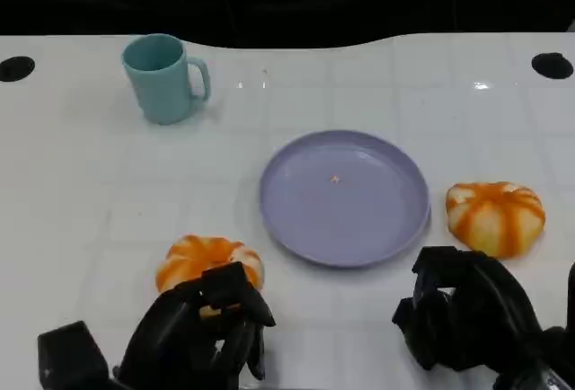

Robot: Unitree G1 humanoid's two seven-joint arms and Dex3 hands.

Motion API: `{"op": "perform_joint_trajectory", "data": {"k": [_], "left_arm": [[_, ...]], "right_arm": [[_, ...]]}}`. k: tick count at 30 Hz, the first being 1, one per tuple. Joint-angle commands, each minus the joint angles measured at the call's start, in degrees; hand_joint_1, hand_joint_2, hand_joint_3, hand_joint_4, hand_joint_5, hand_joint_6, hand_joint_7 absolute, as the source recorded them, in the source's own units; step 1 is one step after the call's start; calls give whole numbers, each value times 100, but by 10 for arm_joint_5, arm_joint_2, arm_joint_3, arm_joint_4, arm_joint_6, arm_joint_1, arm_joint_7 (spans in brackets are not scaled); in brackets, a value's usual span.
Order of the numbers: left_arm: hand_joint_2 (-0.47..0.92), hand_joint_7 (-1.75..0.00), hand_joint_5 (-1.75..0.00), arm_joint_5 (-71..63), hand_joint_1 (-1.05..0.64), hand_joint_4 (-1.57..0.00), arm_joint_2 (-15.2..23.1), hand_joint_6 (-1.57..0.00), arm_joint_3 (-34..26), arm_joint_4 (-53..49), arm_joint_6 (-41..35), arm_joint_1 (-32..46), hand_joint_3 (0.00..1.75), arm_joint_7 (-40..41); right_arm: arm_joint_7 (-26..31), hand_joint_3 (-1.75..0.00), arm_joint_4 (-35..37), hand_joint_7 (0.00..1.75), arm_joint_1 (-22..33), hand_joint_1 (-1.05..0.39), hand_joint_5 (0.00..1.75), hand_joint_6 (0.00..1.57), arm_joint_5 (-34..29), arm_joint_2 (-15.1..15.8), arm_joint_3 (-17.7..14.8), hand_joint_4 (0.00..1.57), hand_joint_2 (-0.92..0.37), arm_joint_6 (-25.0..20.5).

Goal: Grasp the bread from the table and place it into the plate.

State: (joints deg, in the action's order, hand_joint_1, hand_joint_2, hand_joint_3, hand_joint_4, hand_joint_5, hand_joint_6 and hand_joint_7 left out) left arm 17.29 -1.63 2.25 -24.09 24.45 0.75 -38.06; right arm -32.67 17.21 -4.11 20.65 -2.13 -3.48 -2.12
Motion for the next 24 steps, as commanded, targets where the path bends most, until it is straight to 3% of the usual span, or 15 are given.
{"op": "perform_joint_trajectory", "data": {"k": [1, 2, 5, 8, 13, 17, 24], "left_arm": [[65, -96, -159, -38, -63, -75, 37, -68, 2, 38, 35, 1, 78, 3], [72, -82, -147, -53, -65, -69, 46, -61, 5, 50, 43, 2, 63, 8], [87, -63, -123, -112, -70, -62, 72, -45, 9, 97, 53, 9, 31, 39], [91, -53, -110, -177, -74, -51, 95, -32, 9, 146, 55, 15, 16, 81], [90, -43, -98, -239, -75, -34, 124, -22, 11, 212, 32, 20, 6, 123], [92, -33, -89, -378, -83, -16, 167, -9, 12, 300, -4, 26, 6, 168], [89, -30, -85, -624, -85, -7, 214, -9, 43, 405, -74, 14, 1, 210]], "right_arm": [[1, -143, -8, 99, 8, -105, 146, 157, 4, 8, -1, 148, -4, -6], [-1, -143, -8, 99, 8, -105, 146, 157, 5, 8, -1, 148, -4, -5], [-3, -141, -3, 98, 6, -105, 145, 157, 3, 8, -1, 149, -6, 4], [4, -146, -10, 100, 8, -105, 145, 157, 0, 6, 2, 149, -5, 1], [7, -152, -11, 100, 6, -105, 146, 157, 5, 4, 1, 148, -1, -7], [9, -152, -19, 99, 7, -105, 145, 157, 9, 5, 2, 148, 0, -20], [5, -151, -16, 99, 5, -105, 144, 157, 7, 7, 1, 148, 0, -16]]}}
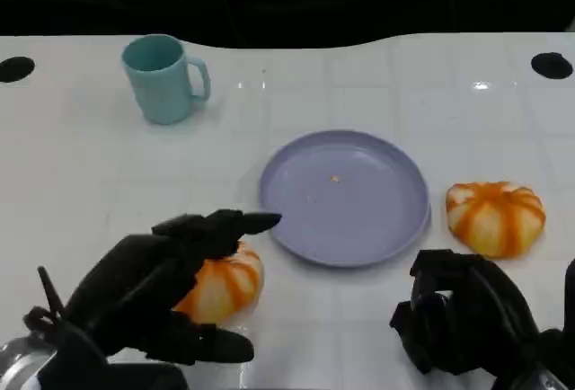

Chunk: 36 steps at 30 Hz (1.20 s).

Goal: Grasp the bread from the table and place it into the plate.

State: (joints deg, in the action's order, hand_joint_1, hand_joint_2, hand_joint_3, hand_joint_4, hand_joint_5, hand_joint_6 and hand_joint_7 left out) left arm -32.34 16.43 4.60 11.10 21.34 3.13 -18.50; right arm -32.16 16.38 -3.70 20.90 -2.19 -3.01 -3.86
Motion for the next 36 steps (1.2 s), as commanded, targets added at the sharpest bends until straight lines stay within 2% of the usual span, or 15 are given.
{"op": "perform_joint_trajectory", "data": {"k": [1, 8, 14, 19, 24, 36], "left_arm": [[88, -30, -85, -156, -86, -6, 34, -10, 27, 62, -58, -14, 1, 13], [73, -29, -87, -293, -79, -5, 31, -14, 88, 62, -120, -36, 0, 39], [60, -24, -85, -372, -58, -6, 21, -14, 136, 46, -176, -52, 0, 33], [58, -20, -82, -407, -52, -6, 18, -18, 165, 15, -212, -69, 0, 24], [57, -13, -76, -425, -50, -13, 17, -27, 189, -20, -241, -86, 0, 24], [61, -5, -68, -422, -39, -20, 21, -34, 226, -125, -267, -126, 1, 73]], "right_arm": [[0, -151, -8, 99, 2, -105, 144, 157, 4, 7, -3, 148, 0, 2], [2, -151, -11, 100, 4, -105, 143, 157, 3, 8, -3, 149, 0, 2], [4, -151, -13, 101, 4, -105, 143, 157, 4, 9, -4, 149, 0, -3], [2, -151, -12, 101, 5, -105, 144, 157, 3, 9, -4, 149, -1, 2], [2, -151, -10, 100, 4, -105, 144, 157, 2, 10, -4, 149, -1, 3], [2, -149, -4, 100, 0, -105, 143, 157, 2, 10, -6, 148, -2, 4]]}}
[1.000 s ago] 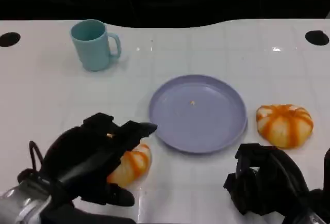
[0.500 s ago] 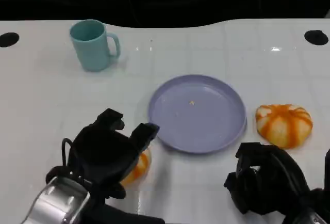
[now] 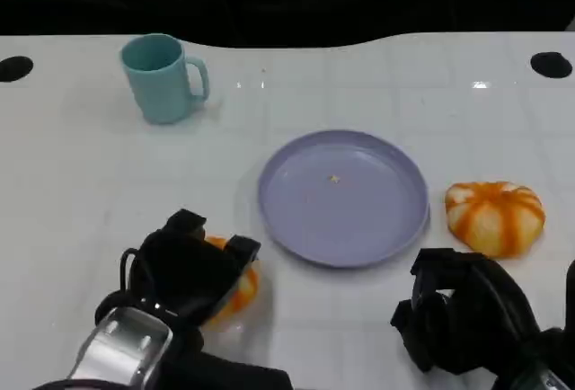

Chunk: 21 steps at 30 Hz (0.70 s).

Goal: Grasp the bread from the table and place it into the plate.

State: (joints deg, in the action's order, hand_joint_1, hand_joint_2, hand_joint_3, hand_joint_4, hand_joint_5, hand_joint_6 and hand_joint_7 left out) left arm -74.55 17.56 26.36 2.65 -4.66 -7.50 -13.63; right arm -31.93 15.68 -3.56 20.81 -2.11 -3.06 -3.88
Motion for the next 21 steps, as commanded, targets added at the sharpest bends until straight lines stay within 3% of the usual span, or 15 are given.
{"op": "perform_joint_trajectory", "data": {"k": [1, 9, 15, 16, 17, 19, 21], "left_arm": [[61, -5, -68, 2, -38, -20, 9, -34, 11, -54, -7, -25, 1, 33], [64, -4, -68, 17, -32, -19, 4, -36, 36, -165, -10, -69, 2, 93], [74, -6, -75, 52, -43, -27, 1, -43, 53, -237, 4, -98, 5, 141], [77, -7, -87, 58, -42, -33, 3, -46, 57, -247, 10, -102, 6, 152], [83, -9, -116, 63, -40, -45, 4, -54, 60, -256, 15, -105, 11, 162], [89, -16, -143, 67, -38, -64, 8, -73, 68, -277, 27, -112, 18, 192], [84, -22, -156, 67, -39, -80, 12, -94, 77, -298, 37, -118, 41, 236]], "right_arm": [[0, -149, 2, 100, -1, -105, 144, 157, 3, 9, -5, 148, -2, 2], [-3, -150, 5, 99, -1, -105, 144, 157, 0, 9, -5, 148, -3, 11], [-4, -149, 6, 99, -3, -105, 144, 157, 4, 9, -7, 148, -2, 6], [-4, -148, 5, 99, -2, -105, 144, 157, 4, 9, -7, 148, -2, 5], [-3, -148, 4, 99, -2, -105, 143, 157, 2, 9, -6, 148, -2, 5], [-2, -148, 3, 99, -1, -105, 144, 157, 2, 9, -6, 148, -2, 5], [-2, -148, 2, 99, -1, -105, 144, 157, 2, 9, -6, 148, -3, 5]]}}
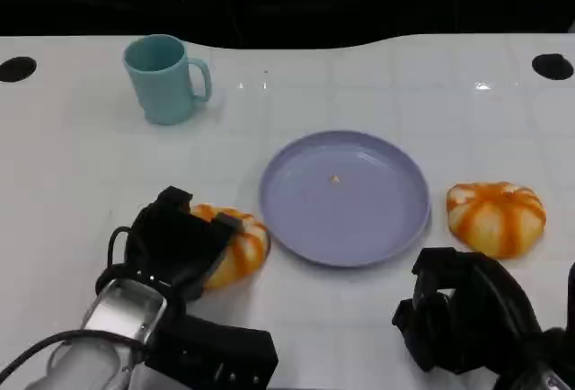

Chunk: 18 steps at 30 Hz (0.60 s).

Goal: Grasp the bread from the table and place it into the plate.

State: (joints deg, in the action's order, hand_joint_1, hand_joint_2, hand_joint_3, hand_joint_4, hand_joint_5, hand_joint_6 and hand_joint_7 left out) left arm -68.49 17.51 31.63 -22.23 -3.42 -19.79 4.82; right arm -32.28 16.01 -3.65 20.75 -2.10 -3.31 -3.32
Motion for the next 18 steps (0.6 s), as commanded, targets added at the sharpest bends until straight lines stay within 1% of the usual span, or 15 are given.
{"op": "perform_joint_trajectory", "data": {"k": [1, 3, 4, 5, 6, 7, 8, 11, 13, 14, 16, 18], "left_arm": [[80, -28, -165, 1, -41, -85, 14, -105, 32, -58, 25, 1, 53, 66], [79, -34, -171, -8, -43, -89, 17, -115, 46, -77, 25, -6, 60, 103], [73, -50, -173, -9, -42, -93, 18, -113, 52, -85, 25, -9, 71, 119], [67, -69, -174, -7, -42, -94, 18, -106, 54, -95, 28, -12, 80, 144], [63, -80, -174, -7, -41, -96, 17, -103, 58, -107, 29, -14, 85, 177], [59, -87, -174, -3, -41, -99, 15, -101, 59, -118, 33, -15, 91, 207], [56, -92, -175, 0, -41, -101, 14, -97, 60, -127, 36, -16, 98, 229], [47, -103, -175, 7, -38, -103, 9, -94, 64, -155, 40, -22, 112, 288], [44, -105, -175, 13, -37, -103, 7, -93, 65, -165, 40, -24, 115, 313], [37, -108, -175, 15, -35, -105, 7, -94, 66, -169, 39, -25, 123, 325], [31, -113, -175, 21, -32, -106, 7, -93, 65, -170, 38, -26, 131, 335], [29, -114, -175, 24, -32, -106, 7, -90, 63, -160, 26, -25, 136, 324]], "right_arm": [[2, -148, -1, 100, 0, -105, 144, 157, 3, 9, -4, 148, -3, -2], [2, -148, -1, 100, 0, -105, 144, 157, 3, 9, -4, 148, -3, -2], [2, -148, -1, 100, 0, -105, 144, 157, 2, 9, -4, 148, -3, -1], [3, -148, -1, 100, 0, -105, 144, 157, 2, 9, -3, 148, -3, 0], [3, -148, -2, 100, 1, -105, 144, 157, 2, 9, -3, 148, -3, 0], [3, -148, -2, 100, 1, -105, 144, 157, 2, 8, -3, 148, -3, 0], [3, -148, -2, 100, 1, -105, 144, 157, 2, 8, -4, 148, -3, -1], [4, -148, -1, 100, -1, -105, 144, 157, 4, 9, -4, 149, -2, -5], [2, -148, 0, 100, -1, -105, 144, 157, 4, 9, -5, 148, -2, -4], [2, -148, 1, 100, -1, -105, 144, 157, 4, 9, -5, 148, -2, -3], [3, -148, -1, 100, -1, -105, 144, 157, 4, 9, -5, 148, -2, -3], [0, -148, 3, 100, -3, -105, 144, 157, 3, 10, -5, 148, -2, 2]]}}
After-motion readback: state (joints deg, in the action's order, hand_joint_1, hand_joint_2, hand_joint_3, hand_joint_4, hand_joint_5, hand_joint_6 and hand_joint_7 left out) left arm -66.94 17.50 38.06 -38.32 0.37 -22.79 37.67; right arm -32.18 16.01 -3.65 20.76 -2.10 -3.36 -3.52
